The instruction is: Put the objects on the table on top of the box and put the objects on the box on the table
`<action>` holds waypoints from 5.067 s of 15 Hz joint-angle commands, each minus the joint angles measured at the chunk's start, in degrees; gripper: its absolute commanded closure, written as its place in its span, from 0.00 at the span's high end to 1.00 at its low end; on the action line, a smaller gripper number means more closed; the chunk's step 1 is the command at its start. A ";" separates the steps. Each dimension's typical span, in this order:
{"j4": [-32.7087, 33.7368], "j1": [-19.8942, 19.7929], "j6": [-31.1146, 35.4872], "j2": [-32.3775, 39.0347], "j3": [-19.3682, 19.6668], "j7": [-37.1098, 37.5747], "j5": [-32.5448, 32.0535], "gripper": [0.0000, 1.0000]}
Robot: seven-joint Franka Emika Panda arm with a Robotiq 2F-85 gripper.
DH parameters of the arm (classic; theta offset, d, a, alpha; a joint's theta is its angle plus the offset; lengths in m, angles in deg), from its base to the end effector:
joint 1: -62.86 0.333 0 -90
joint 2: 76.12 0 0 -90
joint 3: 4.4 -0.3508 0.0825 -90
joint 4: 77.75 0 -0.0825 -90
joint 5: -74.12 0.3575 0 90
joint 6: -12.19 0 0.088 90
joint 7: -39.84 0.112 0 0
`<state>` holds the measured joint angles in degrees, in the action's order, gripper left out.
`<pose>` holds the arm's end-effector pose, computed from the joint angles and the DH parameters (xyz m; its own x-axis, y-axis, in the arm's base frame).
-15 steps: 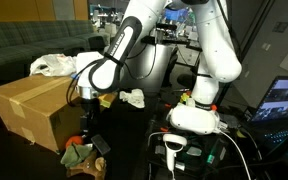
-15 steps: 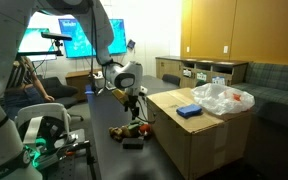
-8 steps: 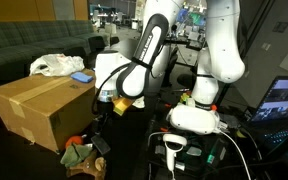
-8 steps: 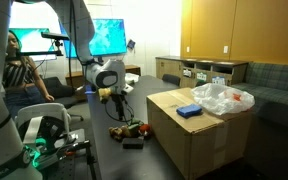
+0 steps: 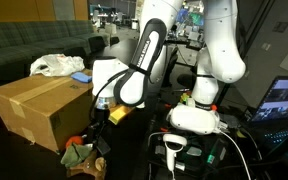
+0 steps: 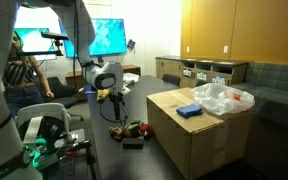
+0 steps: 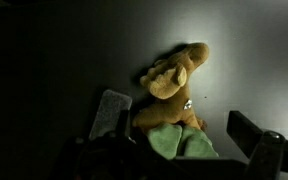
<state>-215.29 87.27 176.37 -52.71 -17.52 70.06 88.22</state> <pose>0.4060 0.2979 0.2079 0.9908 -0.1237 -0.0549 -0.1311 -0.9778 -0.1634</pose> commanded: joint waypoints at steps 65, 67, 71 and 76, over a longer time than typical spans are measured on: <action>24.26 19.60 6.57 30.86 16.29 2.16 -3.10 0.58; 24.06 19.62 6.59 30.71 16.37 2.04 -3.20 0.42; 22.60 19.21 6.75 29.43 15.78 0.67 -3.82 0.15; 16.94 16.72 2.78 23.61 13.09 -7.15 -6.22 0.05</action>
<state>-193.40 106.29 181.91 -24.02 -2.34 67.92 83.88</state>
